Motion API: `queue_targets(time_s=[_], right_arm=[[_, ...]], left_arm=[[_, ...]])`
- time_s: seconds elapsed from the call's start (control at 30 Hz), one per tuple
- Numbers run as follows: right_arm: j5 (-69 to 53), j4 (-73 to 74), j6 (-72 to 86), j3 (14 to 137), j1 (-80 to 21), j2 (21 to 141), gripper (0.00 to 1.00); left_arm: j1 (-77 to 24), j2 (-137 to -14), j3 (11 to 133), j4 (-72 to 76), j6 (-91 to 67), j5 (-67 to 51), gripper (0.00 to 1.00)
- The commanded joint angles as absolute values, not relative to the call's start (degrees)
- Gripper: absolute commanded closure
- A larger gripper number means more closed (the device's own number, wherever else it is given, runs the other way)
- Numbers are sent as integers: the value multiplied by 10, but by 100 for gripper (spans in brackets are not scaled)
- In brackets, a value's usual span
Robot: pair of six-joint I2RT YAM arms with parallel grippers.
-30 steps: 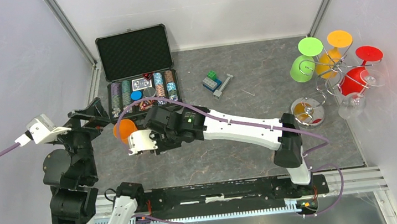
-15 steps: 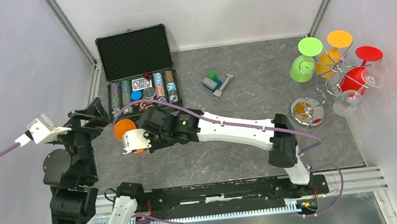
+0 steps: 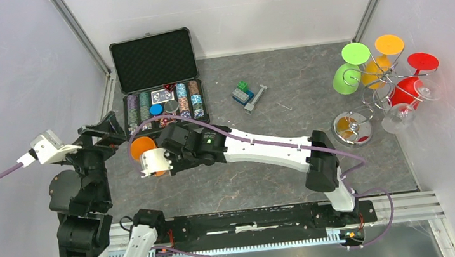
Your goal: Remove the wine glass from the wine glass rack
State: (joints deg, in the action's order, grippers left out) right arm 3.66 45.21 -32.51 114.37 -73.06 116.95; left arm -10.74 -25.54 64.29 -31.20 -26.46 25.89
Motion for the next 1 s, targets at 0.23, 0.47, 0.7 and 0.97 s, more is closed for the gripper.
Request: queue_targets(time_s=[0.23, 0.47, 0.7, 0.97], right_arm=[[-64, 564, -380, 1172, -730, 1107, 100], [-85, 586, -386, 1172, -731, 1113, 100], [-70, 586, -384, 1209, -731, 1154, 93], [-46, 560, -378, 1230, -731, 1173, 72]], left_arm=[[-108, -275, 663, -298, -234, 269, 0], [-108, -287, 658, -294, -237, 262, 0], [-108, -289, 651, -293, -238, 260, 0], [-108, -292, 650, -293, -236, 264, 0]])
